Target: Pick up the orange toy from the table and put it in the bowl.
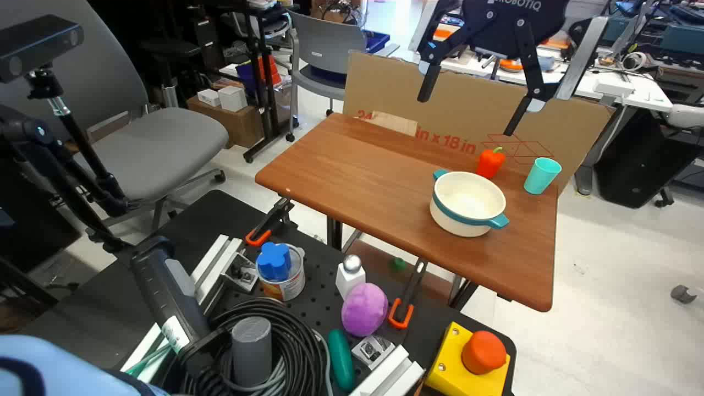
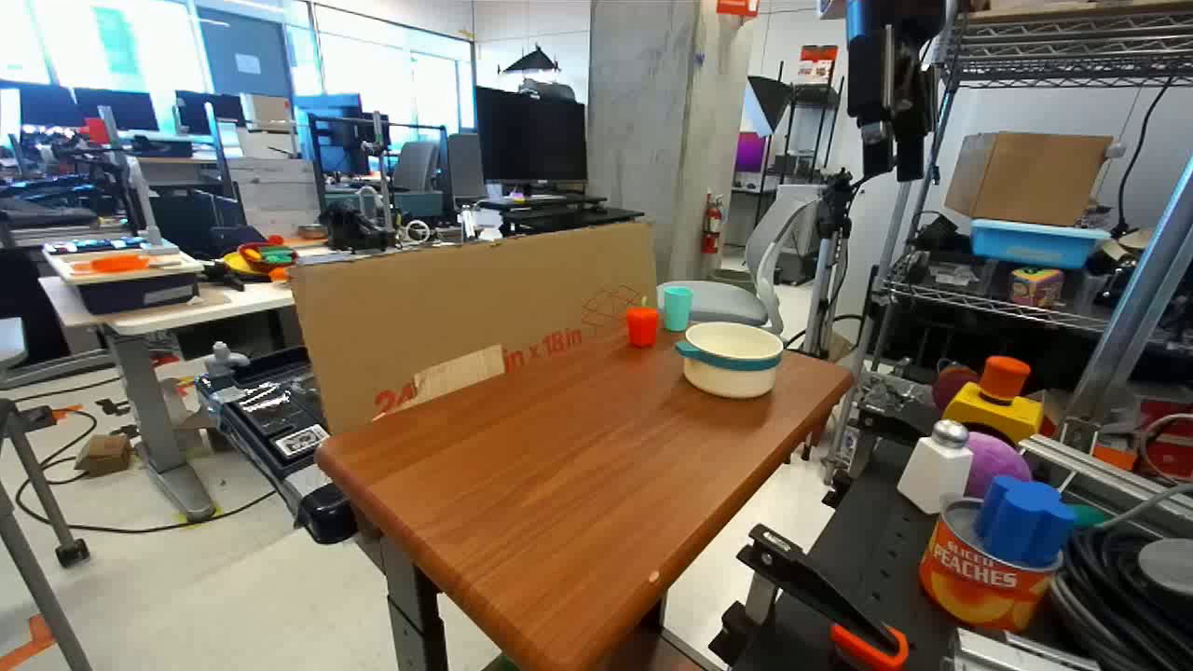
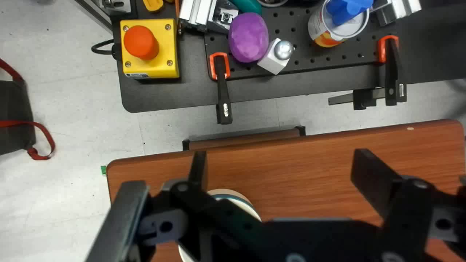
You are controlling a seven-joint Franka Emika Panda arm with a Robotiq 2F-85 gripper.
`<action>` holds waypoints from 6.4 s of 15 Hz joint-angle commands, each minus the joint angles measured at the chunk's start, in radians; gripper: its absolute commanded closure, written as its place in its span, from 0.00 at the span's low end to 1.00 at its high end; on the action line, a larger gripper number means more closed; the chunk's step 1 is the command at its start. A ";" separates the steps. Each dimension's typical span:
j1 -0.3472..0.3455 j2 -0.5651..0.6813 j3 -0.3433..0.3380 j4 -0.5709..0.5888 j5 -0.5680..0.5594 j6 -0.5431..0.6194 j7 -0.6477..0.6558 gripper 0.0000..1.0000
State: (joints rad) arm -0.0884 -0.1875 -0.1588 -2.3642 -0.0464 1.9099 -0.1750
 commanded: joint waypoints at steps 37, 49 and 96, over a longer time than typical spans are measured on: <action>-0.058 0.954 0.025 1.119 0.081 -0.018 0.311 0.00; -0.019 1.235 0.005 1.323 0.025 0.010 0.421 0.00; 0.022 0.789 0.009 0.482 -0.110 0.288 0.286 0.79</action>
State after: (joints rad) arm -0.0634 0.5889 -0.1480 -1.8834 -0.1304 2.1607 0.1216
